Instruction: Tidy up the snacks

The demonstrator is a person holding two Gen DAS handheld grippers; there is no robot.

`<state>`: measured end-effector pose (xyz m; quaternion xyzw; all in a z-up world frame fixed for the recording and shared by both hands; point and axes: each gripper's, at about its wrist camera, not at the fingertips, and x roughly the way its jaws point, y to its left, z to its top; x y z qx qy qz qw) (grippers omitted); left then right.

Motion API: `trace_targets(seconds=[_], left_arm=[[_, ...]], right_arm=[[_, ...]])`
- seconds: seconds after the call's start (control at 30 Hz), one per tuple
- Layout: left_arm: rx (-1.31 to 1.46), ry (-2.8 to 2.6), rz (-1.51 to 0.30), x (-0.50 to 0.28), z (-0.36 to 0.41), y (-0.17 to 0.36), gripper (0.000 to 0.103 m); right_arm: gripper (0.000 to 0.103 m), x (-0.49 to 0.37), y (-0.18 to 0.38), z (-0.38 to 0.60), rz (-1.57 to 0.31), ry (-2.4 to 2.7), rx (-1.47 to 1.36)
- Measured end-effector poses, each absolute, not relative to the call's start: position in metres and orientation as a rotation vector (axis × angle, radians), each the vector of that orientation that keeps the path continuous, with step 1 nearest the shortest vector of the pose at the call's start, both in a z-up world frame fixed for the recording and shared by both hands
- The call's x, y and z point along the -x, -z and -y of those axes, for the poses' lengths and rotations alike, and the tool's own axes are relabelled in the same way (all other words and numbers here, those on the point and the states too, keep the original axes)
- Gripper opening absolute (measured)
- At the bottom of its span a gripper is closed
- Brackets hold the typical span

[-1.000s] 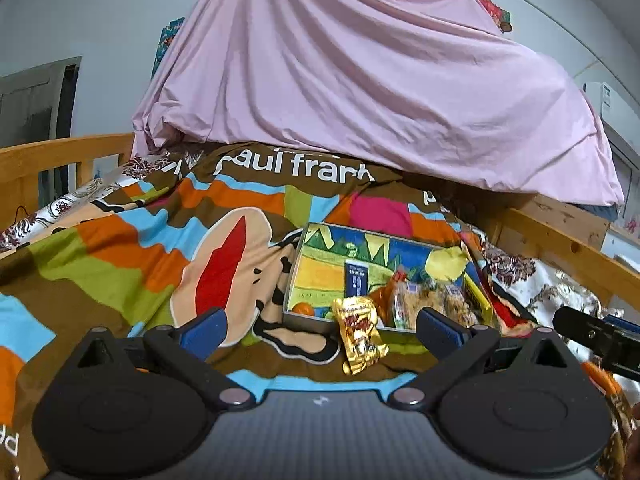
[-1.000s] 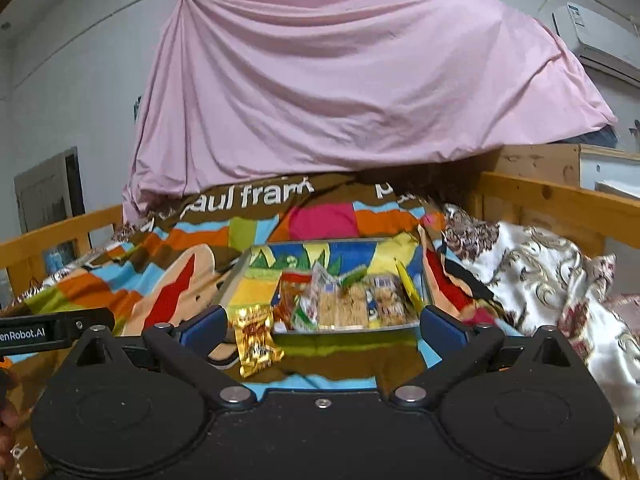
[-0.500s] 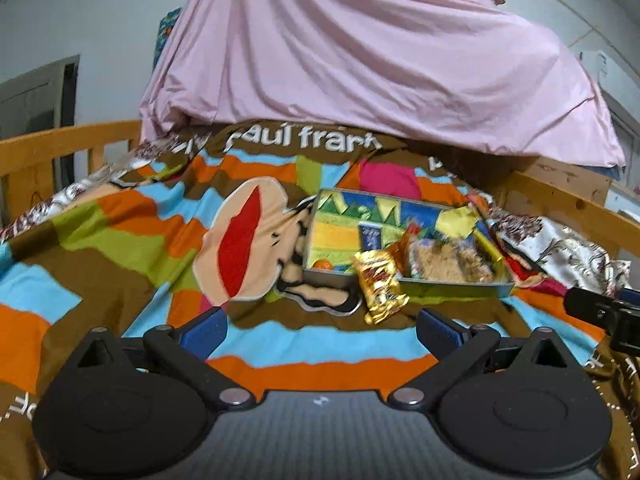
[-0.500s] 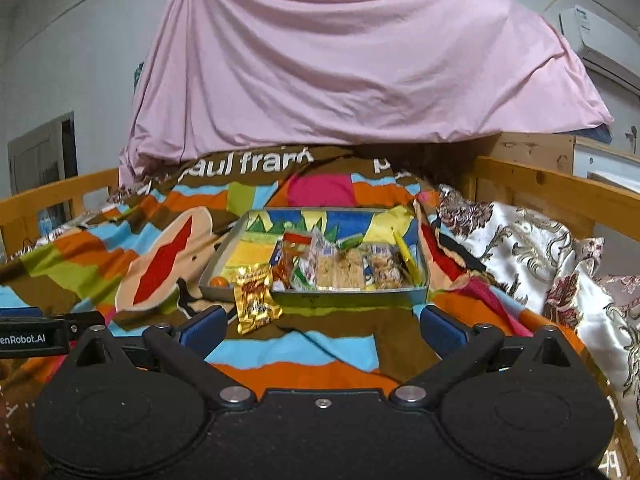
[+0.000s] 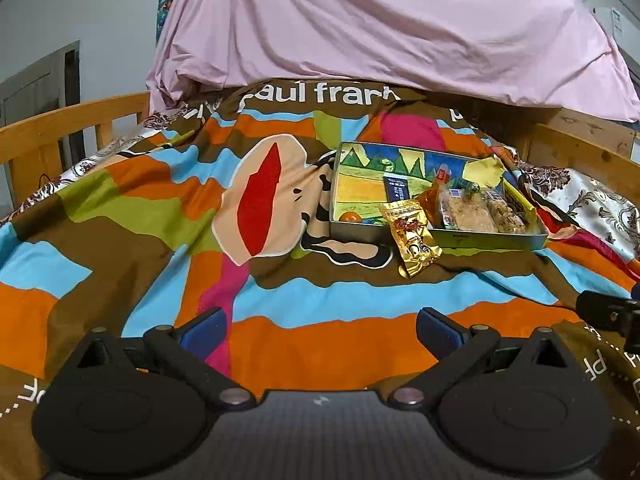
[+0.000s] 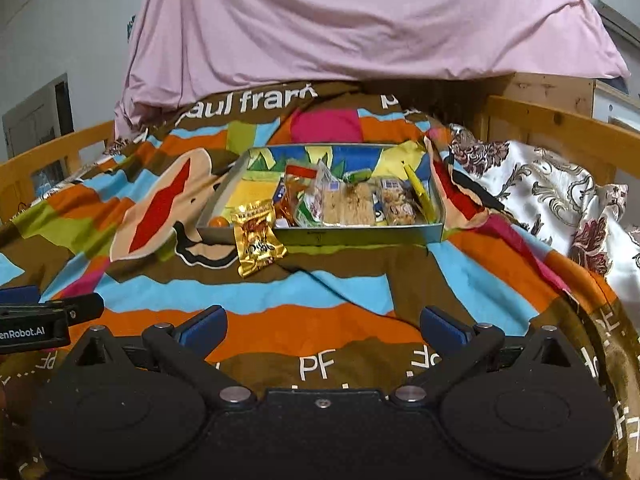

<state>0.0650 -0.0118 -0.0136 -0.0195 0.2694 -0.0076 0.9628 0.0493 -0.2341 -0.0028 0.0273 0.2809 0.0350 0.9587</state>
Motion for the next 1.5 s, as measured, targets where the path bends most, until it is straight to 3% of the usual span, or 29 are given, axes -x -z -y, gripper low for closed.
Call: trace_targets(seconds=[0.5, 1.5], left_arm=[[0.132, 0.061, -0.533, -0.068, 0.000, 0.017, 0.103], [0.007, 0.083, -0.560, -0.062, 0.013, 0.020, 0.103]], right_arm=[[0.102, -0.055, 0.007, 0.234, -0.605, -0.071, -0.054], [0.102, -0.055, 0.009, 0.230, -0.613, -0.083, -0.041]])
